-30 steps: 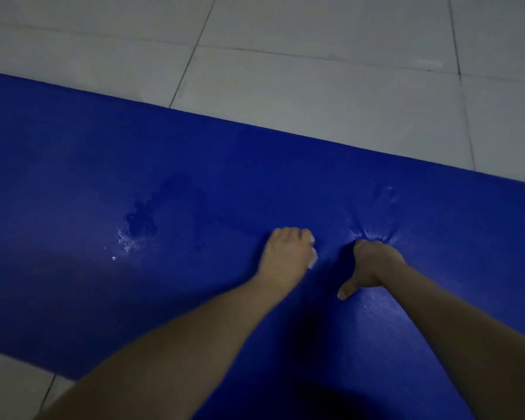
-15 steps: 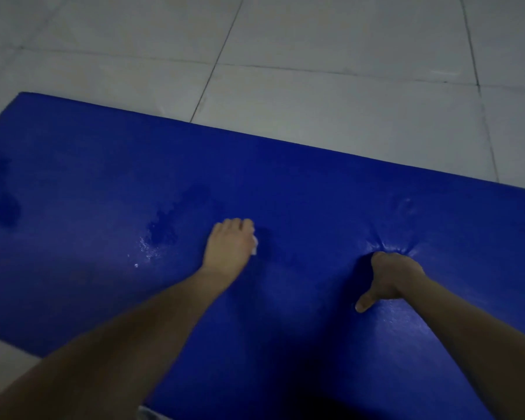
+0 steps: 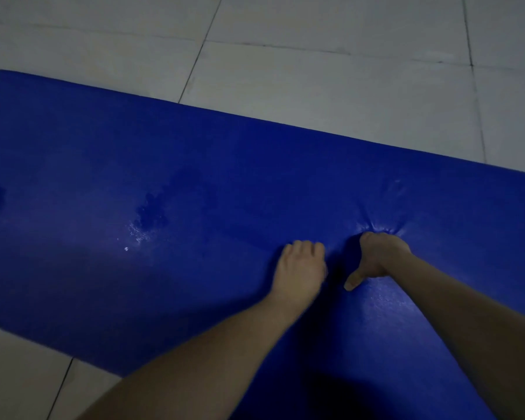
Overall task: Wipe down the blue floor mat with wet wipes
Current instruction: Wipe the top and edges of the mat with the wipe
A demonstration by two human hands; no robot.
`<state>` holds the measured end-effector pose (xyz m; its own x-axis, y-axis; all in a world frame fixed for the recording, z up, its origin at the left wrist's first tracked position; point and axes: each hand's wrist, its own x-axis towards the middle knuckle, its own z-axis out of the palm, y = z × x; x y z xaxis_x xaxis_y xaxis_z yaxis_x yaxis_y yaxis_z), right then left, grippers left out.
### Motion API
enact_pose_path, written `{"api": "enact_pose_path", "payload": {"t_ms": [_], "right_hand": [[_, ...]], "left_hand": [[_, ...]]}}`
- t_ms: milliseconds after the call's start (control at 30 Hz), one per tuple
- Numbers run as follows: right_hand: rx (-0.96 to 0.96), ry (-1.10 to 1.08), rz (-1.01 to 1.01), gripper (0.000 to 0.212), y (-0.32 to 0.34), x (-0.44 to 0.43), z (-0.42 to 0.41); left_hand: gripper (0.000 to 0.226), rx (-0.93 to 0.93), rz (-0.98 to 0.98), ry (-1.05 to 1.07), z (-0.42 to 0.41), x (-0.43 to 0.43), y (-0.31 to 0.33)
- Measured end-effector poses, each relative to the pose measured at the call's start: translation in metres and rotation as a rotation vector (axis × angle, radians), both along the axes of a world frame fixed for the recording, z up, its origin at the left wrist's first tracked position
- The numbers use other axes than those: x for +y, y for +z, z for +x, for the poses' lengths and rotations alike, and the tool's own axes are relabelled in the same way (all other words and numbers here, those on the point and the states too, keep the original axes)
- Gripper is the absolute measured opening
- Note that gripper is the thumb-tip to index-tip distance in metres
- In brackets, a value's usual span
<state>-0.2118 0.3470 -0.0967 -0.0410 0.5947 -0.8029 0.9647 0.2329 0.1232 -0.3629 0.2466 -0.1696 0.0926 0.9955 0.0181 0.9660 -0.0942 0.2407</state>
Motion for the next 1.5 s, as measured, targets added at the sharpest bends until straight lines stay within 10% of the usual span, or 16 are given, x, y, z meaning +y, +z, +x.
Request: {"api": "enact_pose_path", "payload": {"t_ms": [133, 267, 633, 1133, 1300, 1500], "right_hand": [[-0.003, -0.012, 0.055, 0.082, -0.005, -0.002, 0.002], [-0.006, -0.012, 0.007, 0.108, -0.005, 0.000, 0.003], [0.009, -0.003, -0.001, 0.108, -0.005, 0.004, 0.002], [0.149, -0.183, 0.110, 0.126, -0.014, -0.021, 0.017], [0.215, -0.454, 0.113, 0.120, -0.015, -0.090, 0.046], [0.064, -0.230, 0.002, 0.136, -0.007, -0.138, 0.032]], "left_hand": [[0.017, 0.002, -0.072, -0.159, 0.039, -0.020, -0.002], [0.015, 0.011, 0.012, -0.217, 0.008, -0.013, -0.001], [0.013, 0.238, 0.000, 0.303, -0.196, -0.005, 0.002], [0.013, -0.149, -0.093, -0.077, 0.022, -0.037, 0.011], [0.023, -0.106, -0.025, -0.267, 0.019, -0.043, 0.021], [0.005, -0.040, -0.078, -0.097, -0.032, -0.047, 0.027]]}}
